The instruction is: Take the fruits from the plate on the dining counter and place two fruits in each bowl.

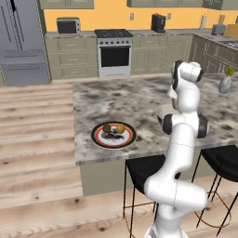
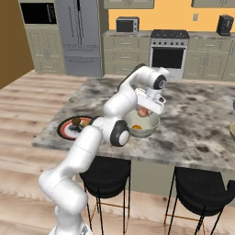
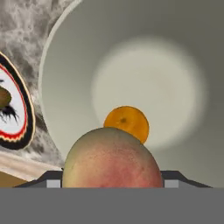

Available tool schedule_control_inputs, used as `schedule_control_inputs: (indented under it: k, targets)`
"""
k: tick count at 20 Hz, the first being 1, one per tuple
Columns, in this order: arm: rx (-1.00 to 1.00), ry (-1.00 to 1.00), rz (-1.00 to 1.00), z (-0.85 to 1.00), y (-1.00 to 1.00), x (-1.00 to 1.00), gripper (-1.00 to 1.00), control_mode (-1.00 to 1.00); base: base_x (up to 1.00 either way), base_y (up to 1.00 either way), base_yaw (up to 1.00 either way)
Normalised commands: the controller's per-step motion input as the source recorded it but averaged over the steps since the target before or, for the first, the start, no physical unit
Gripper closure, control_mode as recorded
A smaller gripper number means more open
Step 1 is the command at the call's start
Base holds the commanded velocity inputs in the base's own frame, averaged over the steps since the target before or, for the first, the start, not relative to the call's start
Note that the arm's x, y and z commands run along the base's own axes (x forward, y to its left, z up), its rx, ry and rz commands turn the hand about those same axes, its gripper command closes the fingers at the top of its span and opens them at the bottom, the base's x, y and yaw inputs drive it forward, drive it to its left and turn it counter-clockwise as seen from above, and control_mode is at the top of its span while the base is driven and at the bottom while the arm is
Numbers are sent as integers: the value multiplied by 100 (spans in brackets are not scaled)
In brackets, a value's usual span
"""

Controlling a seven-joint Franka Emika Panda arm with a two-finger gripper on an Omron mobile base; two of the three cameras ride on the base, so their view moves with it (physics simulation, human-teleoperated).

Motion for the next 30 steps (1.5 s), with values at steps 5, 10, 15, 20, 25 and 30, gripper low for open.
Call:
schedule_control_inputs:
  k: [5, 10, 15, 20, 25, 30]
  targets:
    - [-14, -8, -17, -18, 44, -12, 100, -100, 0, 0, 0]
    - [-16, 0, -19, -22, 27, -18, 100, -100, 0, 0, 0]
    - [-11, 0, -17, -3, -9, -32, 100, -100, 0, 0, 0]
    - [-1, 0, -7, 0, 0, -5, -100, -100, 0, 0, 0]
    - [-1, 0, -3, 0, 0, 0, -100, -100, 0, 0, 0]
    - [-4, 0, -1, 0, 3, 0, -100, -100, 0, 0, 0]
